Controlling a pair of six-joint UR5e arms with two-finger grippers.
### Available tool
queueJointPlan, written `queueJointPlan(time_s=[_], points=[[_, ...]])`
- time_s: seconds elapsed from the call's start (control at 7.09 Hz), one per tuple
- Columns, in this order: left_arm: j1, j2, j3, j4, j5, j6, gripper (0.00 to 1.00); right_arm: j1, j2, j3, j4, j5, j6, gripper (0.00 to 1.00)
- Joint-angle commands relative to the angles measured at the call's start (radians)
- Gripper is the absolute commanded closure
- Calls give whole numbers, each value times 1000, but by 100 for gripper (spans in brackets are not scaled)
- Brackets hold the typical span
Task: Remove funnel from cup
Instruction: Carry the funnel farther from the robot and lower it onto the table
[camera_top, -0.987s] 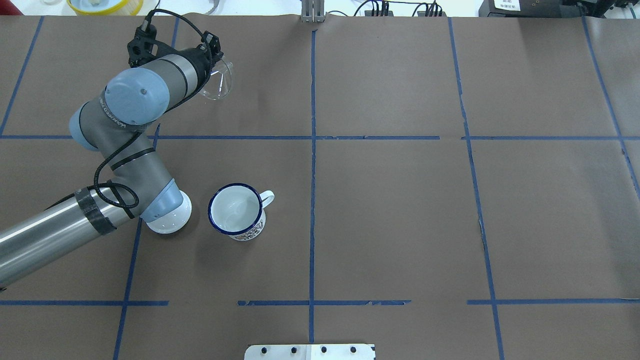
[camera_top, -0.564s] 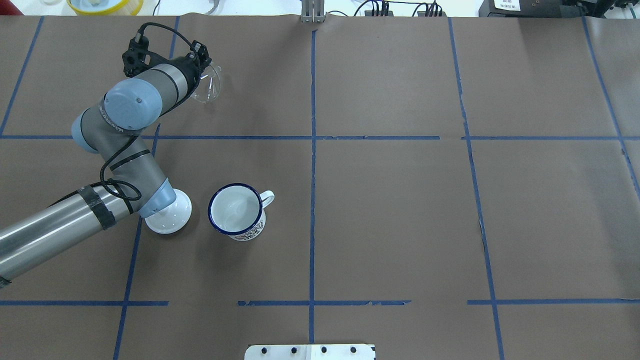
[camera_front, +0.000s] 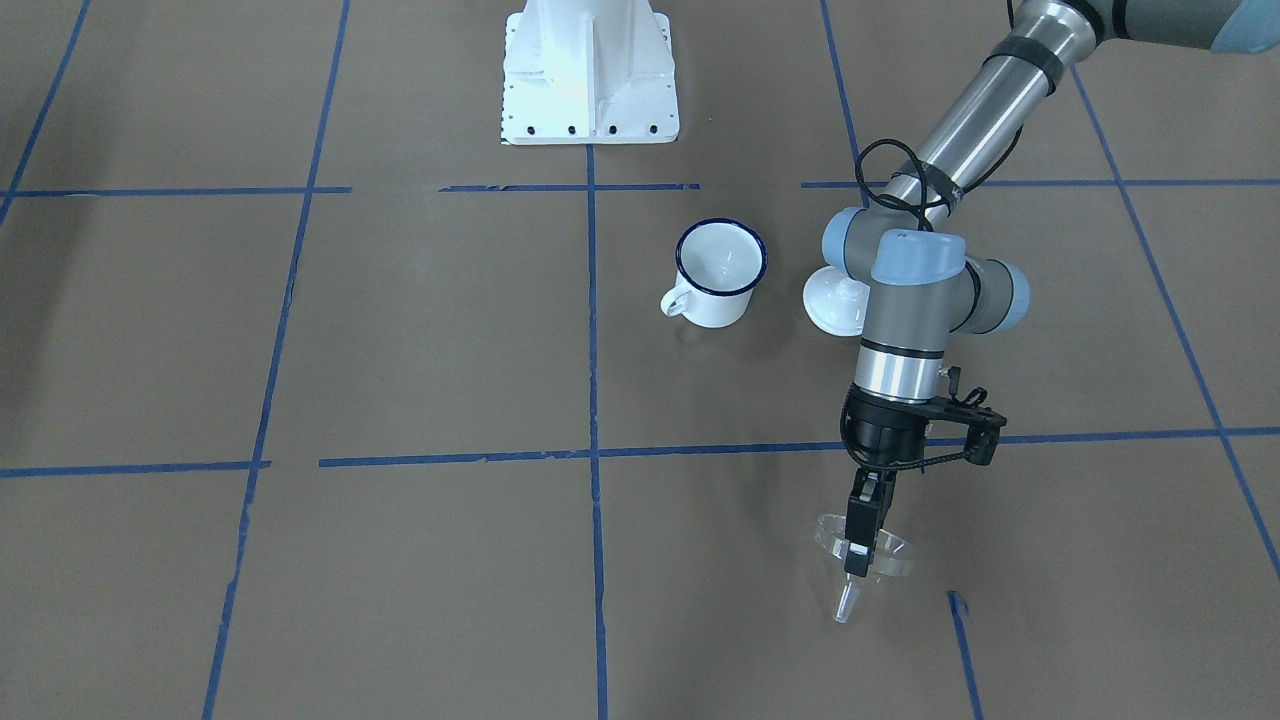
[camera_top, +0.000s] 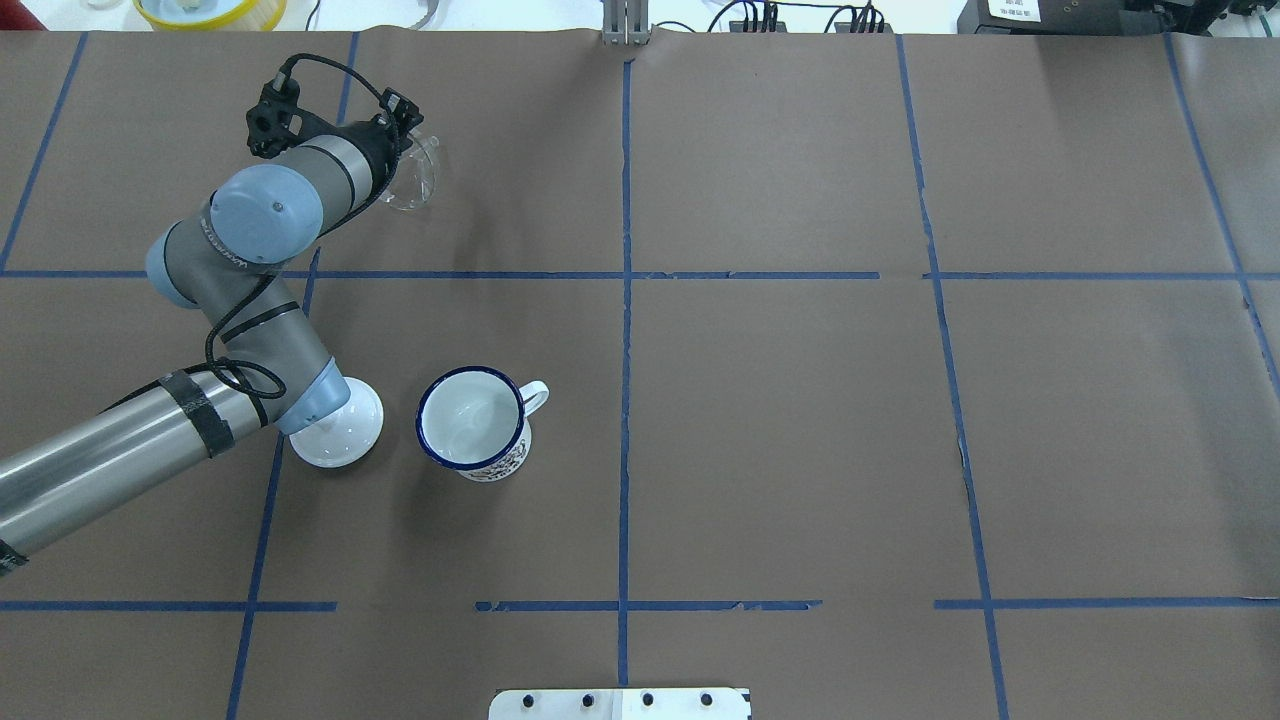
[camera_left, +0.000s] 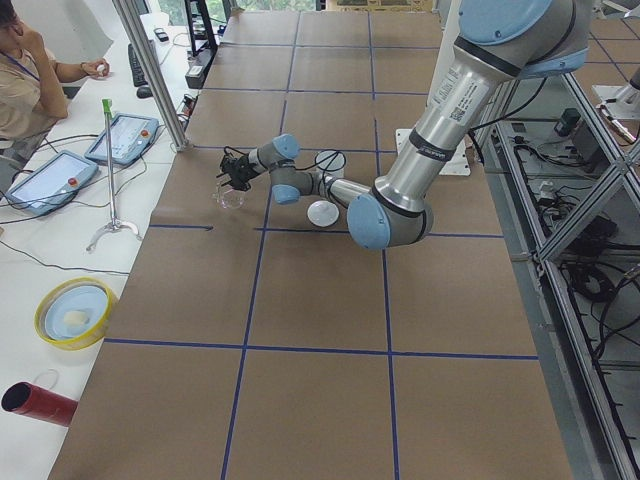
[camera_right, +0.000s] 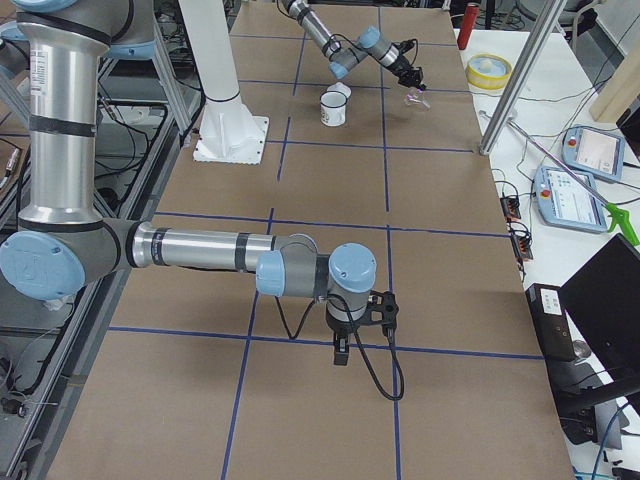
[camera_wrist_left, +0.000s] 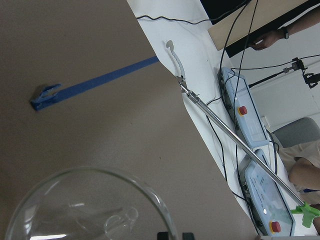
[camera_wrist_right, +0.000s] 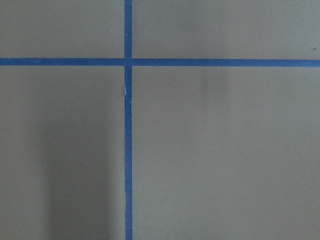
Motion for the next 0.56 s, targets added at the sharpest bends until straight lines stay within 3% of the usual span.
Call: queueJointPlan(time_s=[0.0, 0.28, 0.42], points=[[-35, 11, -98, 7, -54, 128, 0, 0, 0, 0, 0, 0, 0, 0], [-66, 109, -281, 51, -255, 299, 0, 0, 0, 0, 0, 0, 0, 0], [-67, 159, -413, 175, -301, 425, 0, 0, 0, 0, 0, 0, 0, 0]])
